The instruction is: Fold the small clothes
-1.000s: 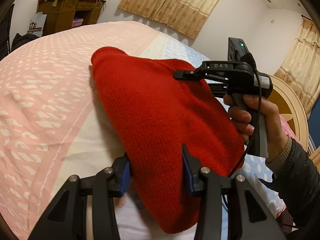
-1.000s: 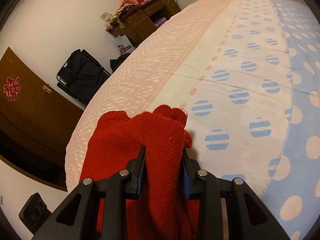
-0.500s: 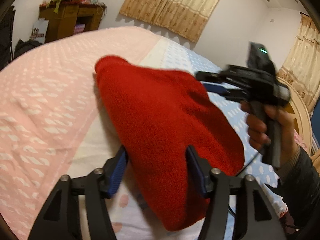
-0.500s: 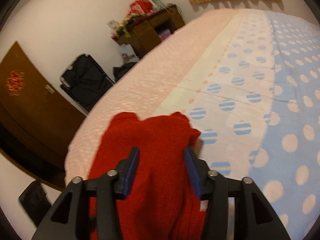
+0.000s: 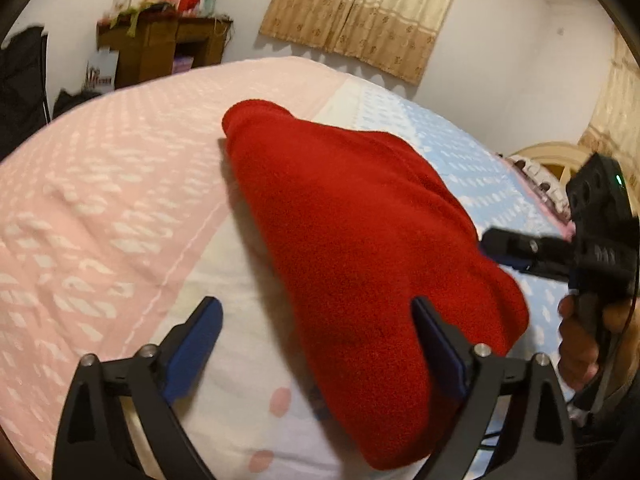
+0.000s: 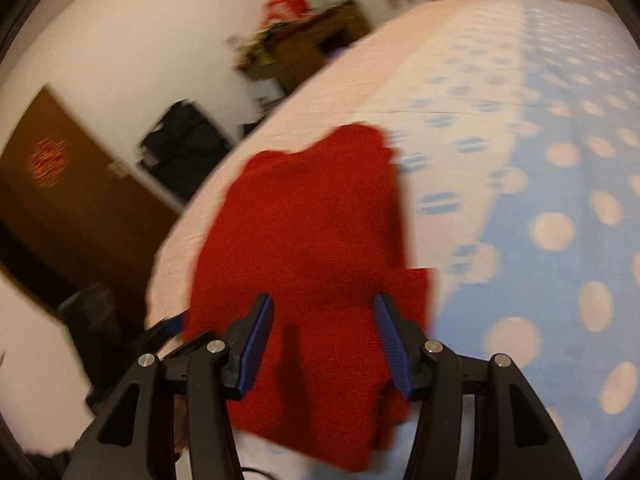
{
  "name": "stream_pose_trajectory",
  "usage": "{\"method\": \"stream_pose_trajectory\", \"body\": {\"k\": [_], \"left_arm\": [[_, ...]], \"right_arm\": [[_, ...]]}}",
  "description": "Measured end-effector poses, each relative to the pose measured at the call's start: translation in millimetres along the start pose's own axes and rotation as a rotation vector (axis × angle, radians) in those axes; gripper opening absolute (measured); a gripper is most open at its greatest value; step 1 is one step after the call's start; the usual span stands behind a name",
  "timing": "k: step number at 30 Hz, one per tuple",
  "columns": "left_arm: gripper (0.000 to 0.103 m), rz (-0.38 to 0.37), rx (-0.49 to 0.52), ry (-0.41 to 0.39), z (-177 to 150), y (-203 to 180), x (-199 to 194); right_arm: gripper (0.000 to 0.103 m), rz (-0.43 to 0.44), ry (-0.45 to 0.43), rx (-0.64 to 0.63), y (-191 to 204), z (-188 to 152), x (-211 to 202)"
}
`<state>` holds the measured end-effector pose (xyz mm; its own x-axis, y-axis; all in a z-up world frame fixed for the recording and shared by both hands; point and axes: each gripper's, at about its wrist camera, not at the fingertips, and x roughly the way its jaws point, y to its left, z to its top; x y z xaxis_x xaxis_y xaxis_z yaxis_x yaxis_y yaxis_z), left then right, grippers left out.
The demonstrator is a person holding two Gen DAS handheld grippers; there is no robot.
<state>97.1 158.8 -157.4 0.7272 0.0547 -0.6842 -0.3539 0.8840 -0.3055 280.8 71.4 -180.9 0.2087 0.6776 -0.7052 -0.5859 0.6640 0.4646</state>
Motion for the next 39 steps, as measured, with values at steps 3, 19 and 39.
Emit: {"method": "stream_pose_trajectory", "body": {"k": [3, 19, 39], "left_arm": [[0.097, 0.011, -0.022, 0.026, 2, -3, -5], [0.097, 0.047, 0.135, -0.143, 9, -39, -92], [0.103, 0.021, 0.173, -0.237, 9, -56, -119]], "right_arm": [[0.058, 0.072, 0.018, 0.127, -18, -10, -6], [0.074, -0.175, -0.272, -0.200, 83, -53, -129], [0.075, -0.357, -0.497, -0.360, 127, -90, -187]]}}
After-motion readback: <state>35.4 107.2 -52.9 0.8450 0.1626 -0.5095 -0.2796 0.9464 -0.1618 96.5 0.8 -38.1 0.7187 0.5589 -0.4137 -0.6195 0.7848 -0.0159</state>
